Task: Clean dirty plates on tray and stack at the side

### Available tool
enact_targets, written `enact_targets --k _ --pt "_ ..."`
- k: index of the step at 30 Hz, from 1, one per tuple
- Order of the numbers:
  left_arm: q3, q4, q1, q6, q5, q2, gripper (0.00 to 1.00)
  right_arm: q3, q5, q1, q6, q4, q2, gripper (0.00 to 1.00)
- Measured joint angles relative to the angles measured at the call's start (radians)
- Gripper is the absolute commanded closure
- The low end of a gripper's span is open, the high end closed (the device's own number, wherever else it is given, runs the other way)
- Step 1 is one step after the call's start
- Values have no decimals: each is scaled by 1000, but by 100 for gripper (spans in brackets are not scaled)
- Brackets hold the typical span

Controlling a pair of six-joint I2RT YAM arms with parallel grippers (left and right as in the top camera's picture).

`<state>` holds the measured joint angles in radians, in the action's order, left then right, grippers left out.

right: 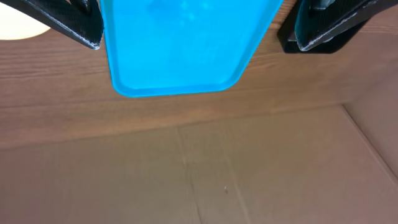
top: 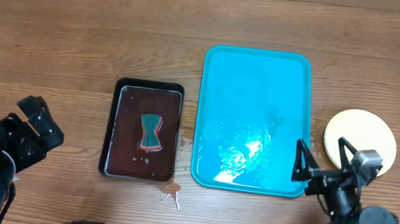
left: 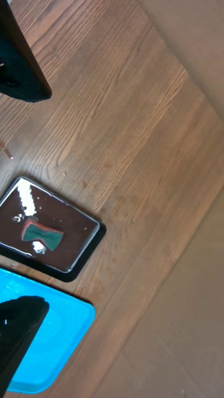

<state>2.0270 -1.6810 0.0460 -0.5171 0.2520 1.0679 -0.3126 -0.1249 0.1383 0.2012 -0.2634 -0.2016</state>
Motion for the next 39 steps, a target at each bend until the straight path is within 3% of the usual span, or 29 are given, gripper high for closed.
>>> enact_targets --k 7,14,18,27,39 --pt "0 1 0 0 0 0 0 148 3 0 0 53 179 0" --pt "0 1 0 0 0 0 0 276 5 0 -1 297 190 0" --pt "0 1 0 0 0 0 0 294 14 0 -4 323 189 0" --pt "0 1 0 0 0 0 0 294 22 0 -4 186 190 0" --pt "0 1 0 0 0 0 0 294 26 0 -4 182 190 0"
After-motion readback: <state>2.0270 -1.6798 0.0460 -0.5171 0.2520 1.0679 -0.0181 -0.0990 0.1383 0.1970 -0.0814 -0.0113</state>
